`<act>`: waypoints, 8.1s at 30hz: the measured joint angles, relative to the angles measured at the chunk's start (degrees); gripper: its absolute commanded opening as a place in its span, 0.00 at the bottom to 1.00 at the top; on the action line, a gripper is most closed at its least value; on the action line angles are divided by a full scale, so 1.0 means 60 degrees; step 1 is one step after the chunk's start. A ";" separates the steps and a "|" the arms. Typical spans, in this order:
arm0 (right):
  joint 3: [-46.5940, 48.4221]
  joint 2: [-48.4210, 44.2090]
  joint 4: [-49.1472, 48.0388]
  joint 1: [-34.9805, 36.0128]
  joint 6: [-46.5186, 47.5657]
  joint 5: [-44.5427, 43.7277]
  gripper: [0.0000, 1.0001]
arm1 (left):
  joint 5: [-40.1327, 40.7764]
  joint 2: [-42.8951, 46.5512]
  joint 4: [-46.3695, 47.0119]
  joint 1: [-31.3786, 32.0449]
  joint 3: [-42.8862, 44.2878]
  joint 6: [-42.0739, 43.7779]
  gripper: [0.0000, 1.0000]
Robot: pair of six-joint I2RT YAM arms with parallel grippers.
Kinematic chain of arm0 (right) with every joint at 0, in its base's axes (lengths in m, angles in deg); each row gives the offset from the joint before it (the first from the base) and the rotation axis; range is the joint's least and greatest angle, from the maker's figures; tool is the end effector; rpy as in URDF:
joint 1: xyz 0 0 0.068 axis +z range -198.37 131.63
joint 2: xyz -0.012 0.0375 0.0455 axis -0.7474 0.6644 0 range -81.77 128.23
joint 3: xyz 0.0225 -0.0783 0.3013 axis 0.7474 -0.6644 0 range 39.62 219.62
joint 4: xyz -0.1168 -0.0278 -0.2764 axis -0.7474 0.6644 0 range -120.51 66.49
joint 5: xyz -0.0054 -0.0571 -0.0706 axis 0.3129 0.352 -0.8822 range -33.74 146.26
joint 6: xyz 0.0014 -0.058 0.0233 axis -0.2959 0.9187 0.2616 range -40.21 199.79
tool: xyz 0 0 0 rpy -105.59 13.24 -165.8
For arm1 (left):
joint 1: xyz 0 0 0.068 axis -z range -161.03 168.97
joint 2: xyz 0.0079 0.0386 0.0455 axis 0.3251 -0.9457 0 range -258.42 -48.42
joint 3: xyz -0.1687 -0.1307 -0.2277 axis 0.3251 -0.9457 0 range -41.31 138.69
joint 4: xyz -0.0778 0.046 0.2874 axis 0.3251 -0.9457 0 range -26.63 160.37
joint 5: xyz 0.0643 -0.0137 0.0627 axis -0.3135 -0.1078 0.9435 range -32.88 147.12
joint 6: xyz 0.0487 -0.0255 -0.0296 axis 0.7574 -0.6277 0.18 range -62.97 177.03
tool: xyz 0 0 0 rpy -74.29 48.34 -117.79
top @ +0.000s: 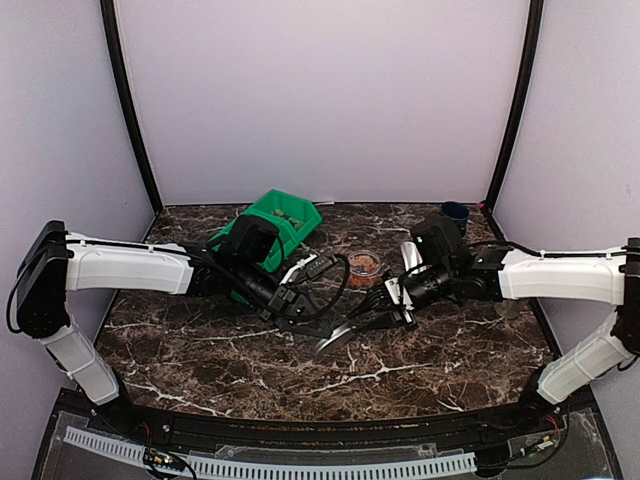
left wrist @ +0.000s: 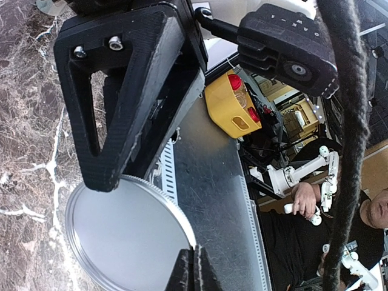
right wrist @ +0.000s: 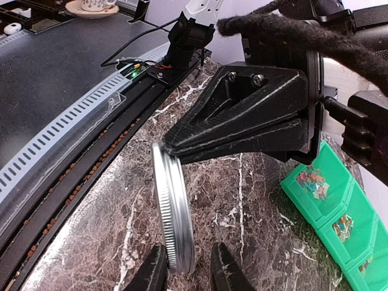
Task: Pack the candies
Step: Pass from the left arm to the right, then place the bottle lid at the center of the board, then move the packing bottle to the center of the board, then hold the packing bottle at the center of the board.
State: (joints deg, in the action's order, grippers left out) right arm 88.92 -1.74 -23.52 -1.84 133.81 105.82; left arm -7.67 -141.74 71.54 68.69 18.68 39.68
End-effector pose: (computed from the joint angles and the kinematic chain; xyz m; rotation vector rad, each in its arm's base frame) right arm 0.1993 0.2628 0.2539 -1.8639 0.9481 0.8742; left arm 0.2196 -0.3255 0.2596 1.3595 1.9053 -1.8424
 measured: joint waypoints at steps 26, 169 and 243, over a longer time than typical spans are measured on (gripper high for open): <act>0.0543 0.0331 0.1235 0.0000 0.0703 0.0856 0.09 | -0.0448 -0.0142 0.0076 0.0011 0.0000 -0.0007 0.10; 0.4747 0.6036 -0.0022 -0.1996 -1.1034 -0.3391 0.73 | 0.8921 0.2419 -0.2404 -0.1836 -0.0404 0.1741 0.90; -0.0200 -0.1122 0.0885 -0.1847 -0.8816 -0.7311 0.98 | 0.5690 -0.6415 1.3519 -0.1650 -0.2098 0.3060 0.99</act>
State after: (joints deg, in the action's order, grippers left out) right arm 87.72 -8.47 -18.21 -12.92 80.92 61.95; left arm 26.47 -180.23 152.65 58.79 6.09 58.04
